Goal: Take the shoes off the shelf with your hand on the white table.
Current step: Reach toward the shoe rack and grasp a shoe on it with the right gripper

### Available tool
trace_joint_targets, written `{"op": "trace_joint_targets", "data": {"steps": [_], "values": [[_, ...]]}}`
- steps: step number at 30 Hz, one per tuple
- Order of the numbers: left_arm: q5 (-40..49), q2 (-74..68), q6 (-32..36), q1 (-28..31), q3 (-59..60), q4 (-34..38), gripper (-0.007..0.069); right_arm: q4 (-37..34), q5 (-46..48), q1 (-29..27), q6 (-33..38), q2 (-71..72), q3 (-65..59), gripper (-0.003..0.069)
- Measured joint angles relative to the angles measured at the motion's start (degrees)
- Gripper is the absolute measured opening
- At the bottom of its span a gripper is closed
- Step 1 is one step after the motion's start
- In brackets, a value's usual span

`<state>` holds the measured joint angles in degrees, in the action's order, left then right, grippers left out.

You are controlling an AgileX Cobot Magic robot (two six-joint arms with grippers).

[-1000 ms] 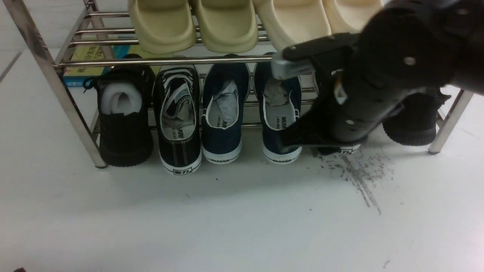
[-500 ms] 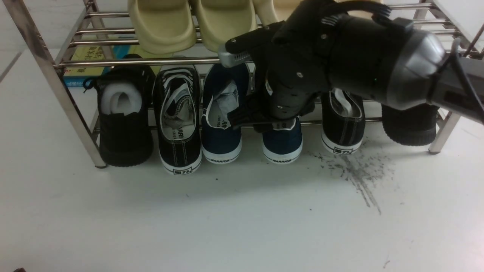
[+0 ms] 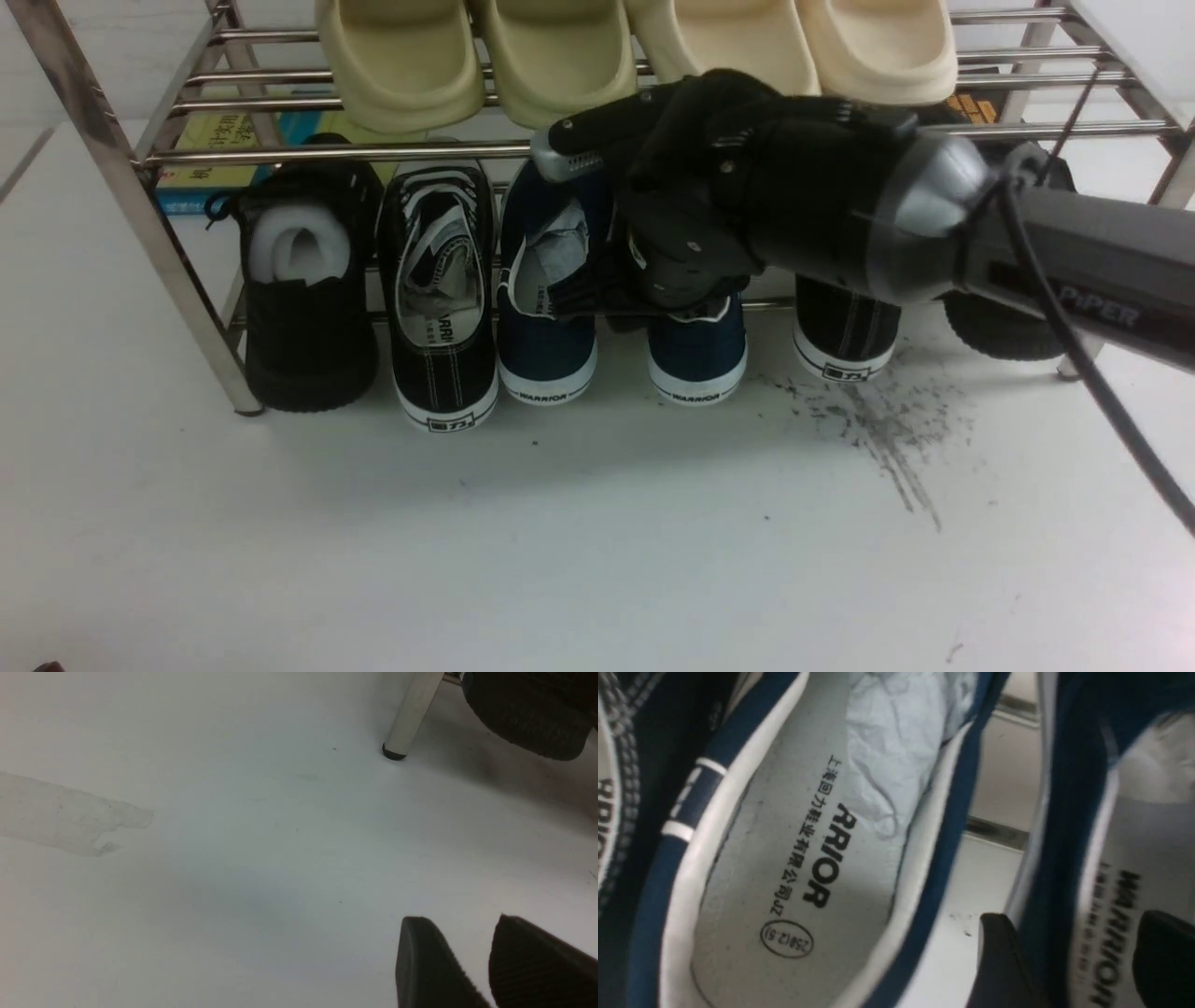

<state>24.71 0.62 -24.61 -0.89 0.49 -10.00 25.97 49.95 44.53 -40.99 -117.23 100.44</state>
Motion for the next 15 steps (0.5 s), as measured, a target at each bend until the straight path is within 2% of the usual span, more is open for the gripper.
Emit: {"op": "trace_joint_targets", "data": {"steps": [5,8,11,15], "values": [[0.0,0.0,0.0,0.0,0.0,0.0,0.0239,1.4,-0.7,0.0,-1.8,-1.4,0.0,0.0370],[0.0,0.0,0.0,0.0,0.0,0.0,0.0239,2.5,-0.7,0.0,-4.5,-1.6,0.0,0.0317],[0.0,0.0,0.0,0.0,0.0,0.0,0.0239,3.2,-0.7,0.0,-5.2,-1.6,0.0,0.0246],[0.0,0.0,0.0,0.0,0.0,0.0,0.0239,3.1,-0.8,0.1,-5.2,-1.4,0.0,0.0055]]}}
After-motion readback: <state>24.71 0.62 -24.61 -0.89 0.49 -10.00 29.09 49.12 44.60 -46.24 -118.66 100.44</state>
